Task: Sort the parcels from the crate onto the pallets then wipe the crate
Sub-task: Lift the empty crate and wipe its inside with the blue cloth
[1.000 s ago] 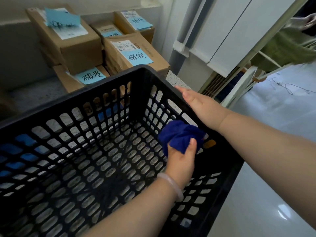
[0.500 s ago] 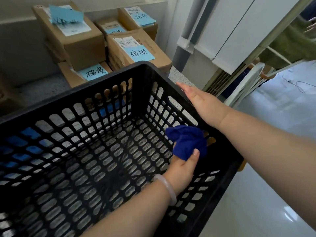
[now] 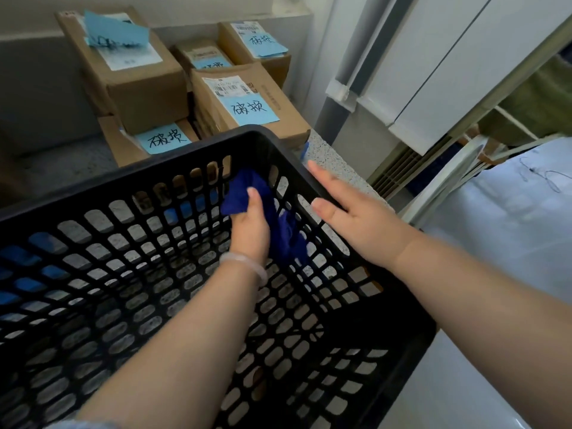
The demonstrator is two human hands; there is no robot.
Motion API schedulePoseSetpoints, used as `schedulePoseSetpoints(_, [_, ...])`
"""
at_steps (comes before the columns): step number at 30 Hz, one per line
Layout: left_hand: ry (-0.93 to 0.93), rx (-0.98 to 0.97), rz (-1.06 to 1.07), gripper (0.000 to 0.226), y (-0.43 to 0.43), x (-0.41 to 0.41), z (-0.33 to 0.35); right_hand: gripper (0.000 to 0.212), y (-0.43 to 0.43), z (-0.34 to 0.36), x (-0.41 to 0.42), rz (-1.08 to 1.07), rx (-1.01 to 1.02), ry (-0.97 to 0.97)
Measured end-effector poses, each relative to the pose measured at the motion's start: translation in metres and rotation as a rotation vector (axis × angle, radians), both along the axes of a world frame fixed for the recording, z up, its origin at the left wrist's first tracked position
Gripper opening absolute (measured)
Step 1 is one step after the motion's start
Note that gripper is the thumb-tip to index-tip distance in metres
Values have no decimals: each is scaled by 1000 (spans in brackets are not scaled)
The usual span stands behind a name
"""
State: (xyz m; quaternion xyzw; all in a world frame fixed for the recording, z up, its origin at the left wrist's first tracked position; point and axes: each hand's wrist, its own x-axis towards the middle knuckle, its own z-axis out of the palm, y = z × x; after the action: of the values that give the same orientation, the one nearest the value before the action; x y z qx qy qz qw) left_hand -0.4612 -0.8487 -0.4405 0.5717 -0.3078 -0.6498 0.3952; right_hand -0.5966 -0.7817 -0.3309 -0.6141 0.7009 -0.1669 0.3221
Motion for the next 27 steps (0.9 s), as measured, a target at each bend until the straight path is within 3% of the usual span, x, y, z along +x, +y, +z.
schedulePoseSetpoints(3, [-35,-25,17,72,-5,-13,-13,58,-2,1,-1,7,-2,8])
schedulePoseSetpoints(6, [-10,126,-18,85,25,-29,-26,58,-2,-1,-3,9,-21,21])
schedulePoseSetpoints(10, [-138,335,-214,74,71,-42,-27,56,-2,-1,-6,7,-21,62])
schedulePoseSetpoints(12, [-172,327,-340,69,88,-39,-23,55,-2,-2,-6,10,-20,92])
schedulePoseSetpoints(14, [-156,277,-486,61,103,-31,-25,55,-2,-3,-7,14,-39,115])
schedulePoseSetpoints(17, [20,405,-568,46,123,-14,-23,56,-2,-2,-7,19,-84,131])
schedulePoseSetpoints(21, [232,420,-414,24,109,18,0,55,4,2,2,99,-149,362])
schedulePoseSetpoints(24, [356,352,-142,27,86,54,23,55,12,6,8,236,-314,567])
schedulePoseSetpoints(27, [303,192,-35,28,76,89,39,49,17,1,27,361,-576,530])
